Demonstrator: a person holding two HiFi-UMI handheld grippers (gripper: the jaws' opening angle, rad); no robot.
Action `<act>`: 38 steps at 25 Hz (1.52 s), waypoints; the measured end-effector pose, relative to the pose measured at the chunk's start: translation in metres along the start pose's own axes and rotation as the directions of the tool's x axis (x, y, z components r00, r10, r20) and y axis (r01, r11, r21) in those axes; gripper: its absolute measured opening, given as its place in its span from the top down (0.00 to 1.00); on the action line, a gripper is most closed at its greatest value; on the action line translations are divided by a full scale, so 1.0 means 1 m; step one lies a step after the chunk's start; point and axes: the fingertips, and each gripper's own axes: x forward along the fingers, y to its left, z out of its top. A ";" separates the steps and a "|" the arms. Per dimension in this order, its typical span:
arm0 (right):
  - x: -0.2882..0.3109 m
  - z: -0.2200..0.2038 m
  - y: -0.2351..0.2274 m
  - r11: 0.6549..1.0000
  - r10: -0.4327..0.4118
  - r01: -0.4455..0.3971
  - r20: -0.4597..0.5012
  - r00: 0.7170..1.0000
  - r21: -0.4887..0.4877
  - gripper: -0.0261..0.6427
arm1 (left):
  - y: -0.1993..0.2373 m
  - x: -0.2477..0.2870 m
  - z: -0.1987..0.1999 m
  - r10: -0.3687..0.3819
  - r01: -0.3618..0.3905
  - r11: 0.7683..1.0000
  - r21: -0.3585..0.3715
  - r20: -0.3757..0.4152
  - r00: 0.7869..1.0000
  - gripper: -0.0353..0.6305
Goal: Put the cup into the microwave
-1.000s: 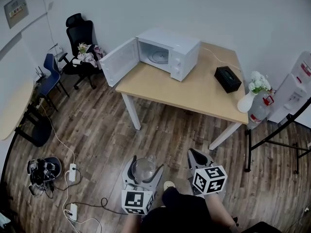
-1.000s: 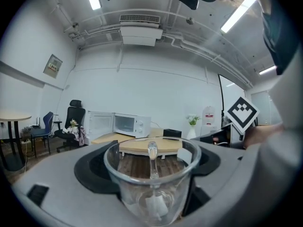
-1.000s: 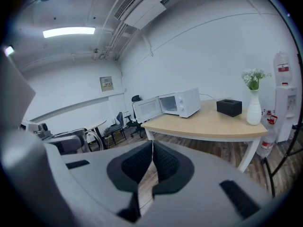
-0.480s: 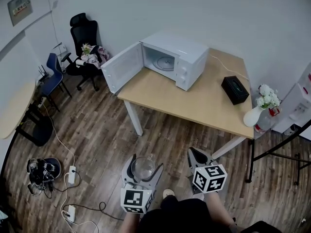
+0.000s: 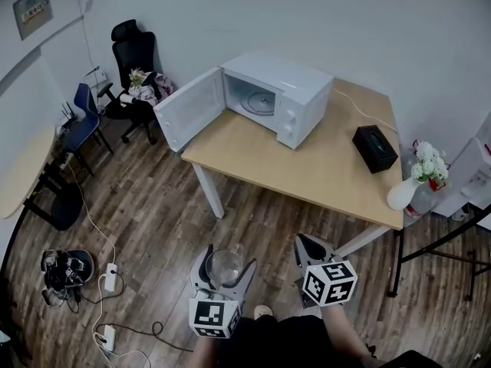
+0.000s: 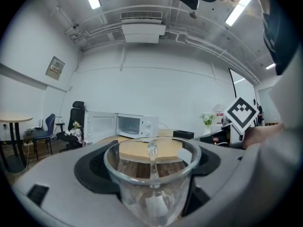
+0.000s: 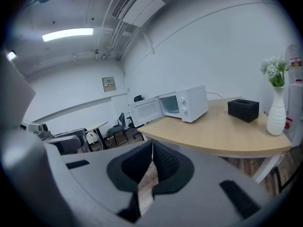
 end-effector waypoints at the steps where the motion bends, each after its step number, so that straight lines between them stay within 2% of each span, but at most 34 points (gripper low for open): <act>1: 0.001 0.000 -0.002 1.000 0.002 -0.002 -0.001 1.000 0.002 0.97 | 0.000 0.002 0.000 0.005 -0.005 1.000 -0.004 -0.002 1.000 0.30; 15: 0.001 -0.007 -0.010 0.999 0.017 -0.016 -0.022 1.000 0.033 0.97 | -0.004 0.005 0.003 0.038 -0.038 0.999 -0.012 -0.005 0.999 0.30; 25: 0.002 -0.019 -0.020 0.998 -0.001 0.004 -0.054 0.999 0.057 0.97 | -0.003 0.013 -0.002 0.045 -0.046 0.999 -0.027 -0.019 0.999 0.30; 38: 0.057 0.007 -0.029 0.998 -0.009 0.012 -0.054 0.999 0.066 0.97 | 0.034 0.060 0.011 0.042 -0.042 0.999 -0.026 -0.017 0.999 0.30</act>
